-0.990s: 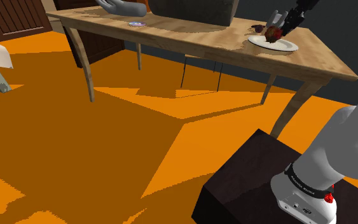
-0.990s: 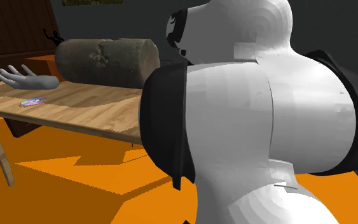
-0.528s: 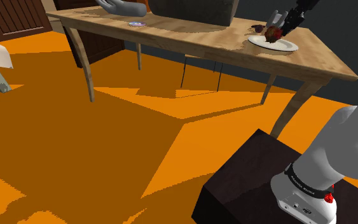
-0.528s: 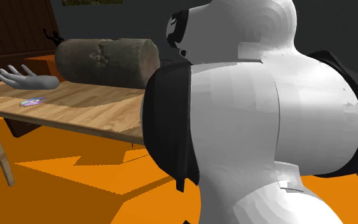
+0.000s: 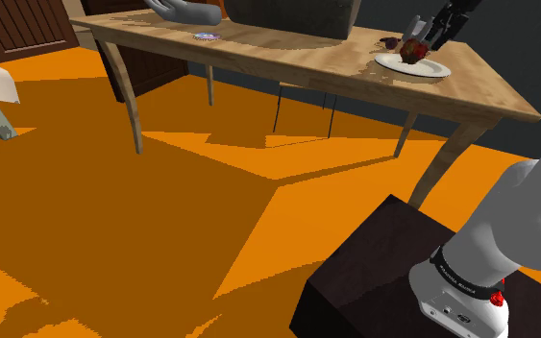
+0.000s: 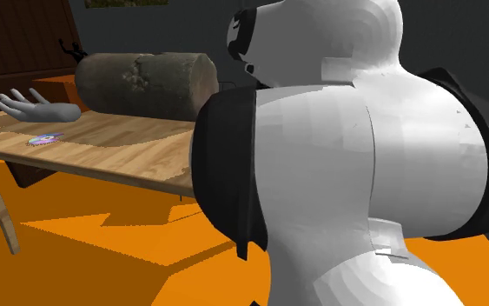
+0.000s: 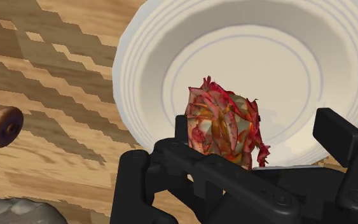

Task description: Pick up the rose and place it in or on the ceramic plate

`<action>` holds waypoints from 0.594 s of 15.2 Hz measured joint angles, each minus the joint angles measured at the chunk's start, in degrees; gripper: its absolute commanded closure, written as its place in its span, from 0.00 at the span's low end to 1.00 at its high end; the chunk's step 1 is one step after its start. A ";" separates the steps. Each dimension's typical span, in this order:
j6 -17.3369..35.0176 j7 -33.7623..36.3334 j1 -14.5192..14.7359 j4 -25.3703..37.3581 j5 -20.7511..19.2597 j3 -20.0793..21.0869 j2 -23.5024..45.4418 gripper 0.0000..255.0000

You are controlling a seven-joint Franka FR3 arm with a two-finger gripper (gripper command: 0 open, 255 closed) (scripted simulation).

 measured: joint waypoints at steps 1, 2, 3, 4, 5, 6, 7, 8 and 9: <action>-1.98 -0.49 -0.40 2.37 0.87 -0.55 1.01 0.00; -3.74 -0.79 -0.74 4.26 1.36 -0.91 1.52 0.00; -4.60 -0.57 -0.74 4.94 1.08 -0.91 1.17 0.00; -4.93 -0.46 -0.72 5.20 0.94 -0.90 1.01 0.00; -5.20 -0.44 -0.74 5.47 0.95 -0.92 1.04 0.00; -5.36 -0.51 -0.79 5.65 1.06 -0.98 1.15 0.00; -5.45 -0.55 -0.82 5.75 1.12 -1.01 1.23 0.00; -5.48 -0.55 -0.83 5.79 1.13 -1.01 1.24 0.00; -5.50 -0.56 -0.83 5.81 1.14 -1.02 1.25 0.00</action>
